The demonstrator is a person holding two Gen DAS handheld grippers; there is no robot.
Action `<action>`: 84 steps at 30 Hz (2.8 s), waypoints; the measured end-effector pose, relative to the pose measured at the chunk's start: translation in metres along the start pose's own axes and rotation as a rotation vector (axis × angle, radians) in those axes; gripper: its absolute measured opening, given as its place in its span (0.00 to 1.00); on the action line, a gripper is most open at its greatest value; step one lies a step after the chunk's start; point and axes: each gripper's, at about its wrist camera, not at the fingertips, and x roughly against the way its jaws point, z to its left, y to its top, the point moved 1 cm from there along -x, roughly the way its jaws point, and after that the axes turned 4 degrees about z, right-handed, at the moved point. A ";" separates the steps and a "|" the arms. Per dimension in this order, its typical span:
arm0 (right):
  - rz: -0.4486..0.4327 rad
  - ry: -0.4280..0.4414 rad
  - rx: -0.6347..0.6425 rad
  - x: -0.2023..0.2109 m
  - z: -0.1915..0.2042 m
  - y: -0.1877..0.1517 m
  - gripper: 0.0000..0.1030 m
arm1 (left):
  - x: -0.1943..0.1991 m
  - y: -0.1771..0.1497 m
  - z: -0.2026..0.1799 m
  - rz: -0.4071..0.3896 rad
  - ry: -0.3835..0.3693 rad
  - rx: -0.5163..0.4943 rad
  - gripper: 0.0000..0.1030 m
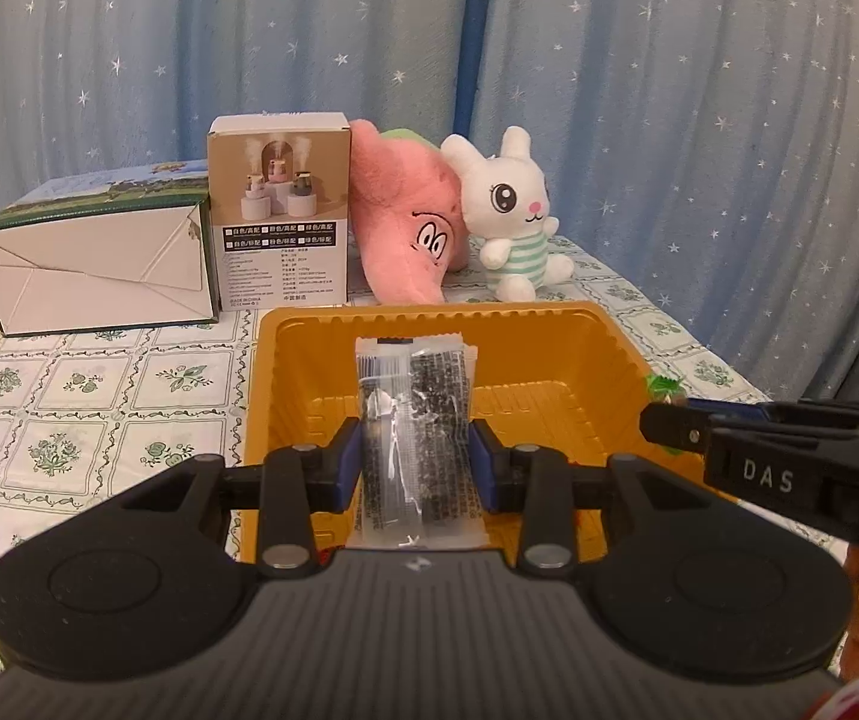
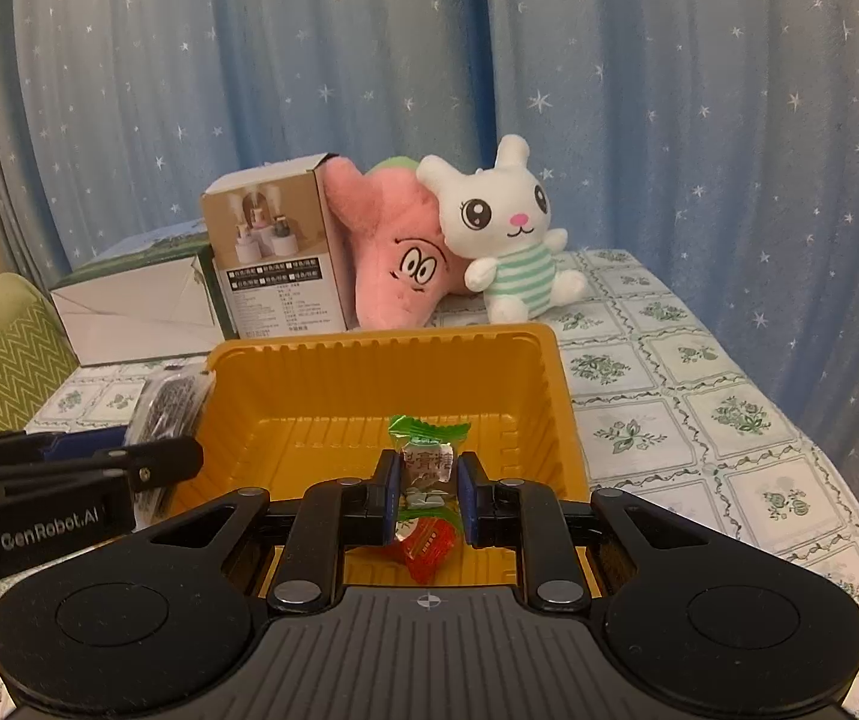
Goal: Organize snacks
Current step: 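Carry the clear pack and green sweet over the orange tray, then open both grippers to release the snacks into the tray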
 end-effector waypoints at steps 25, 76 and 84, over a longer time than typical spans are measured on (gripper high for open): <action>0.024 0.001 -0.048 -0.018 -0.009 0.003 0.20 | -0.026 0.006 0.015 0.023 -0.045 0.062 0.47; -0.087 -0.031 -0.187 0.021 -0.042 0.002 0.47 | 0.018 -0.012 0.006 -0.025 0.023 0.021 0.71; -0.085 -0.049 -0.211 0.047 -0.046 -0.014 0.48 | 0.056 -0.040 -0.007 -0.038 0.006 0.004 0.82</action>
